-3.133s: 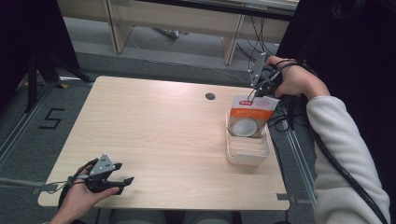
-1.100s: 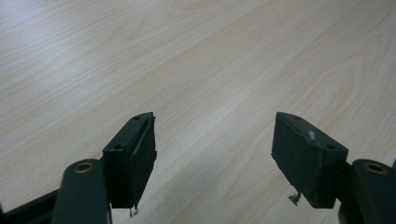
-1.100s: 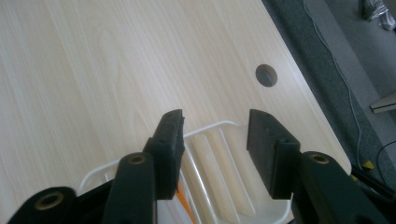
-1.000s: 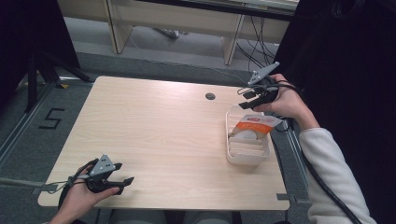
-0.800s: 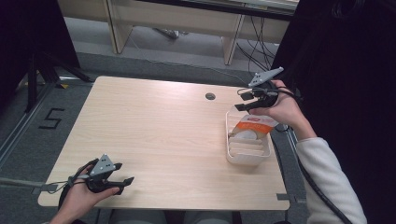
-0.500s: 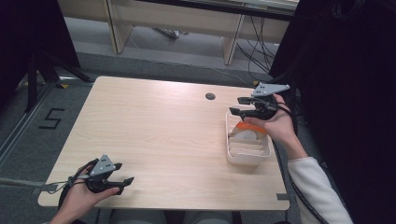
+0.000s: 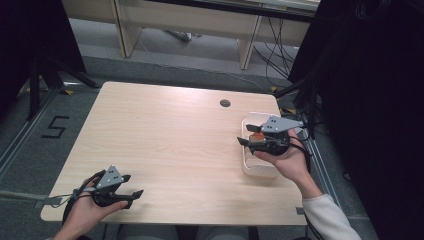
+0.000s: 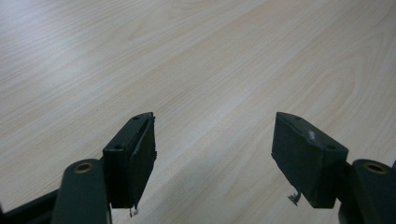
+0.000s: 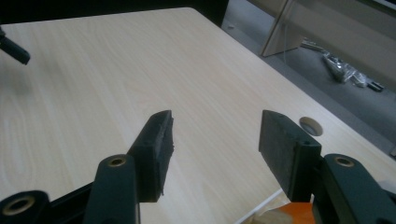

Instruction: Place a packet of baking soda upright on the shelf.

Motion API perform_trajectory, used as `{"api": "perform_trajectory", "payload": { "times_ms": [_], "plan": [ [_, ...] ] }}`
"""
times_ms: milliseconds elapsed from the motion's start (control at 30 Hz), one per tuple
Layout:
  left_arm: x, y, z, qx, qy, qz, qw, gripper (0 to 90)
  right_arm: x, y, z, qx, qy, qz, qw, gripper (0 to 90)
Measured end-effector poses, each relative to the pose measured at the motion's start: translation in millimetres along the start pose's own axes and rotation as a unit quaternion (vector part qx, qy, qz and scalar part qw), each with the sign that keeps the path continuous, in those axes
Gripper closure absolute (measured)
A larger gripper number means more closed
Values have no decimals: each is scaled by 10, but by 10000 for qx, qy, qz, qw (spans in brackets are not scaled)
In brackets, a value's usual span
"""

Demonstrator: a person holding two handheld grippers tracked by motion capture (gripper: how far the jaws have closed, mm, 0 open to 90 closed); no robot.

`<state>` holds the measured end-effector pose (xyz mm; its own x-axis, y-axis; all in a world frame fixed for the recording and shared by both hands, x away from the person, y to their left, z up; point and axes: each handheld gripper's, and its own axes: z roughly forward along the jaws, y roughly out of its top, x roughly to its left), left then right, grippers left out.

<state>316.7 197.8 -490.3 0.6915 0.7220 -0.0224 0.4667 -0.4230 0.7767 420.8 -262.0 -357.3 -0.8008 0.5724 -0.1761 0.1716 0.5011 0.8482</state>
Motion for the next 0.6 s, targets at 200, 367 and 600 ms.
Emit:
{"api": "perform_trajectory", "payload": {
  "times_ms": [200, 367, 600],
  "plan": [
    [0, 0, -1, -8, 3, -1, 10000, 300, 171, -176, 41, 88, 165, 28, 9998, 455],
    [1, 0, 0, -7, 3, 3, 10000, 299, 343, -376, 78, 45, 245, 216, 9995, 457],
    [-3, -1, 2, -5, 21, -25, 10000, 299, 497, -606, 88, 121, 491, 233, 9984, 469]
  ]
}}
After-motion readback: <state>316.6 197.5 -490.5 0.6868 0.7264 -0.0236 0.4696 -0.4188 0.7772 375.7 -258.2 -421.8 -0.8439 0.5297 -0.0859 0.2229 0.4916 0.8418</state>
